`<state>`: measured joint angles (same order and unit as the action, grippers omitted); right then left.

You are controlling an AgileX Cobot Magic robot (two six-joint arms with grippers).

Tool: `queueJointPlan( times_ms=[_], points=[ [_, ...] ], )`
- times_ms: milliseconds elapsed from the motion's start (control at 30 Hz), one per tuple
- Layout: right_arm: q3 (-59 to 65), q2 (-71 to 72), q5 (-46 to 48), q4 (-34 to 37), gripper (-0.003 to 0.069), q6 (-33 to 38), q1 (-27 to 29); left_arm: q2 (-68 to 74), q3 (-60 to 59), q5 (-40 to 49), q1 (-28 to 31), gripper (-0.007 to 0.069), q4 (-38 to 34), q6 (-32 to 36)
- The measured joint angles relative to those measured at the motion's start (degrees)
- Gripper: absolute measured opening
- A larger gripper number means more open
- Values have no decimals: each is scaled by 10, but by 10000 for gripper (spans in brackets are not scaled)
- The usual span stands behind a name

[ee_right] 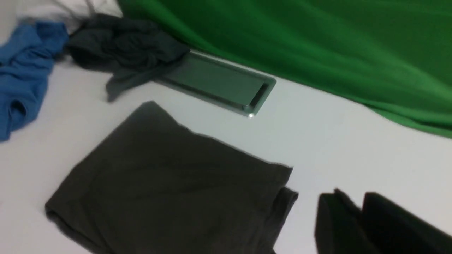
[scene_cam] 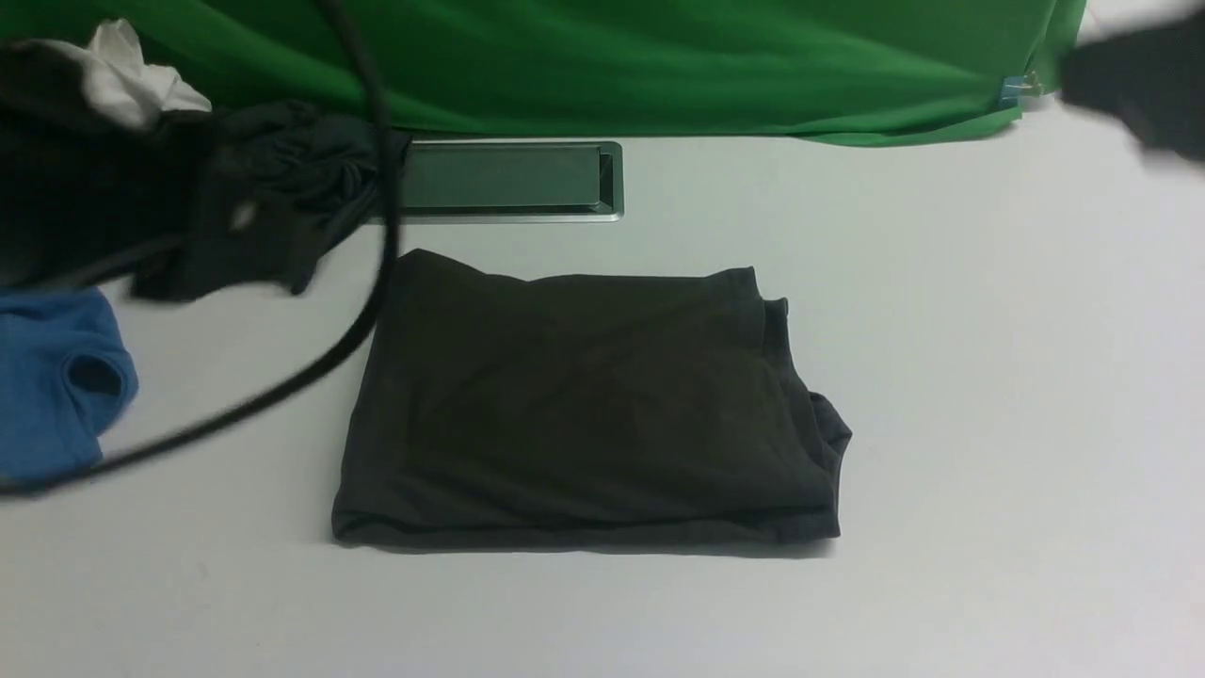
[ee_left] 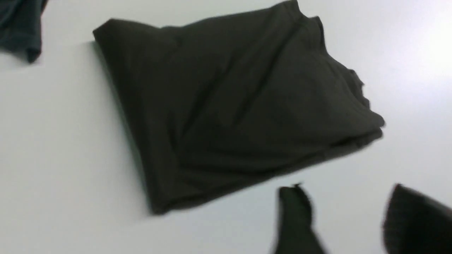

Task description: Fold a long-sleeved shirt on a white desktop.

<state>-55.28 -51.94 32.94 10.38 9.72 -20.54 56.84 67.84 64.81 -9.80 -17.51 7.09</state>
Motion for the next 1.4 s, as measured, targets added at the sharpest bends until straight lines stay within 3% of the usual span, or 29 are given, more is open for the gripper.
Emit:
queueJointPlan(
  times_ms=[133,233,467,667,1133,1300,1400],
  points=[
    [175,161,-96,-2,20,-1,-1,-109,-71,28,0,76,3,-31],
    [263,263,-126,-3,17,-11,-1,-196,-131,45,0,20,1,-71],
    [330,376,-138,-2,27,-30,-1,-367,-231,41,0,18,0,-99],
    [330,383,-139,-1,77,-80,-1,-453,-258,-11,0,18,27,-53],
    [330,383,-139,0,113,-91,-1,-463,-260,-18,0,18,28,-38],
    [330,383,-139,0,130,-91,-1,-475,-306,-124,0,18,71,2],
    [330,383,-139,0,143,-91,-1,-507,-388,-293,4,18,147,5]
  ],
)
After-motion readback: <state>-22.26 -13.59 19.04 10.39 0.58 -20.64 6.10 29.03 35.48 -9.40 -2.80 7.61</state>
